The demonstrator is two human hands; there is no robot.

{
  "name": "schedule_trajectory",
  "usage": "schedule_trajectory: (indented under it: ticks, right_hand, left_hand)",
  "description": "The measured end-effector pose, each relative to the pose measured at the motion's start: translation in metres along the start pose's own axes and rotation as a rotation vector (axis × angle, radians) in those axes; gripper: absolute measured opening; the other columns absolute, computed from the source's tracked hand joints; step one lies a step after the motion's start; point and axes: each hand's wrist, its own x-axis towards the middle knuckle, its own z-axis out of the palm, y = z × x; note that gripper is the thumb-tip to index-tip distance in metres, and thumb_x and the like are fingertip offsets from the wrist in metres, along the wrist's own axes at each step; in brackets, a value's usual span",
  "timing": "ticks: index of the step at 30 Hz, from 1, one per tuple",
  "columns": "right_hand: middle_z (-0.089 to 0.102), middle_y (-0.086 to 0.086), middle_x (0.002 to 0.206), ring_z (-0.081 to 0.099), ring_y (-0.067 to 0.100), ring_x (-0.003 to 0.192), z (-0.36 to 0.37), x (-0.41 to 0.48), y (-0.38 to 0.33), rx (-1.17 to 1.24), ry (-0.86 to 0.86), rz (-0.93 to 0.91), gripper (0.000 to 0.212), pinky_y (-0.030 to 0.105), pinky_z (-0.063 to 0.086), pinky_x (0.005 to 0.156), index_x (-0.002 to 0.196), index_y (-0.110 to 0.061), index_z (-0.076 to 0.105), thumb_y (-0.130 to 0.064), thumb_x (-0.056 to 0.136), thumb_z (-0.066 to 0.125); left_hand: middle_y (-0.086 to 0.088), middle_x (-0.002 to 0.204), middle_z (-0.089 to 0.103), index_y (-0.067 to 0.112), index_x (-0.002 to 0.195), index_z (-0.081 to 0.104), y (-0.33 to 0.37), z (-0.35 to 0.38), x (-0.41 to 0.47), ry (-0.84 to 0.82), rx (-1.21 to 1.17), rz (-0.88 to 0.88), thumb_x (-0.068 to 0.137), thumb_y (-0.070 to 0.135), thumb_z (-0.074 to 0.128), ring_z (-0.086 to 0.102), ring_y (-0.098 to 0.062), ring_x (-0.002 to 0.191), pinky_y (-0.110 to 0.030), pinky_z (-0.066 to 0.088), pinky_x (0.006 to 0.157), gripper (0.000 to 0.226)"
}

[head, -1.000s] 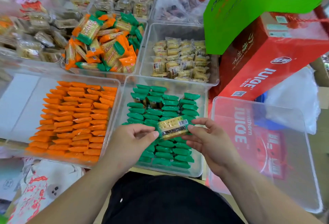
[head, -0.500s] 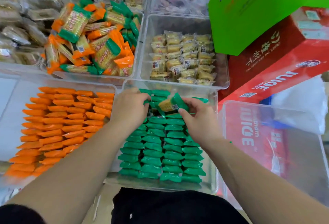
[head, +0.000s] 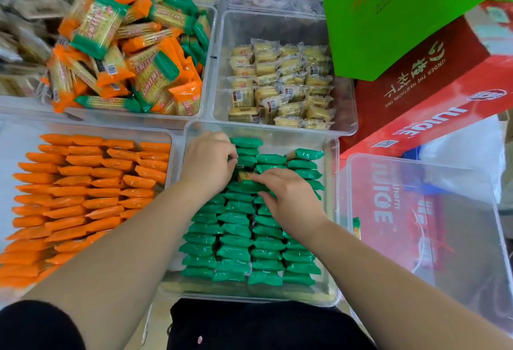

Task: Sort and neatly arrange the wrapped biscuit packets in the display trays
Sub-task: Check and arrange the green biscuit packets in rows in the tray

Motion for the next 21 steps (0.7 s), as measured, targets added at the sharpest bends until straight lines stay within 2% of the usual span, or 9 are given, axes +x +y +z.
schedule_trajectory:
  ticks: [3,6,9,12,14,16,19,21]
  right_hand:
    - [0.075,0.004,0.097,0.068,0.031,0.088,0.005,0.004,0.0,-0.071,0.007,0.01,0.04,0.038,0.059,0.082,0.109,-0.011,0.076,0.001,0.072,0.084]
    - [0.075,0.004,0.093,0.066,0.031,0.084,0.008,0.009,-0.001,-0.133,-0.009,0.029,0.036,0.038,0.059,0.079,0.105,-0.013,0.077,-0.002,0.072,0.085]
    - [0.073,0.005,0.089,0.063,0.031,0.084,0.014,0.017,-0.001,-0.202,-0.061,0.04,0.025,0.04,0.058,0.077,0.099,-0.014,0.077,-0.002,0.077,0.08]
    - [0.072,0.001,0.086,0.058,0.025,0.08,0.023,0.021,0.0,-0.309,-0.102,0.035,0.024,0.038,0.056,0.073,0.095,-0.018,0.076,-0.002,0.077,0.076]
    - [0.073,-0.002,0.092,0.055,0.025,0.081,0.027,0.023,0.003,-0.367,-0.13,0.022,0.028,0.039,0.055,0.072,0.104,-0.02,0.075,-0.004,0.081,0.072]
    - [0.073,-0.001,0.11,0.053,0.027,0.089,0.026,0.022,0.004,-0.405,-0.184,-0.007,0.038,0.041,0.055,0.076,0.125,-0.018,0.069,-0.01,0.088,0.065]
    - [0.056,-0.002,0.141,0.048,0.029,0.112,0.019,0.021,-0.005,-0.464,-0.329,-0.001,0.051,0.042,0.047,0.092,0.152,-0.017,0.042,-0.023,0.101,0.046]
    - [0.045,-0.002,0.151,0.042,0.029,0.122,0.012,0.022,-0.014,-0.473,-0.367,0.012,0.055,0.041,0.042,0.1,0.157,-0.018,0.029,-0.027,0.104,0.038]
  left_hand:
    - [-0.004,0.091,0.074,0.011,0.078,0.078,-0.003,-0.014,-0.006,0.061,-0.095,-0.043,0.082,0.01,0.076,0.063,-0.028,0.091,-0.04,0.05,0.081,0.005]
    - [-0.006,0.097,0.076,0.009,0.088,0.079,-0.006,-0.029,-0.021,0.112,-0.153,-0.069,0.086,0.011,0.074,0.068,-0.026,0.093,-0.035,0.049,0.083,0.006]
    - [-0.004,0.094,0.076,0.009,0.093,0.078,-0.008,-0.041,-0.041,0.181,-0.212,-0.14,0.089,0.013,0.072,0.066,-0.019,0.083,-0.025,0.046,0.074,0.008]
    - [0.002,0.078,0.068,0.009,0.086,0.076,-0.006,-0.054,-0.064,0.25,-0.237,-0.158,0.088,0.008,0.072,0.057,-0.012,0.072,-0.017,0.037,0.063,0.004]
    - [0.007,0.073,0.062,0.009,0.083,0.074,-0.004,-0.06,-0.082,0.251,-0.238,-0.166,0.087,0.006,0.072,0.055,-0.01,0.068,-0.018,0.037,0.061,0.006]
    - [0.009,0.071,0.063,0.009,0.081,0.075,-0.002,-0.062,-0.098,0.262,-0.256,-0.179,0.085,0.003,0.073,0.056,-0.005,0.067,-0.018,0.04,0.06,0.008]
    - [0.009,0.077,0.069,0.014,0.085,0.076,-0.001,-0.065,-0.116,0.279,-0.359,-0.27,0.087,0.007,0.072,0.062,-0.001,0.074,-0.007,0.041,0.064,0.008]
    - [0.01,0.079,0.07,0.019,0.086,0.076,0.002,-0.064,-0.122,0.266,-0.46,-0.378,0.088,0.011,0.072,0.063,0.0,0.078,-0.012,0.046,0.065,0.009]
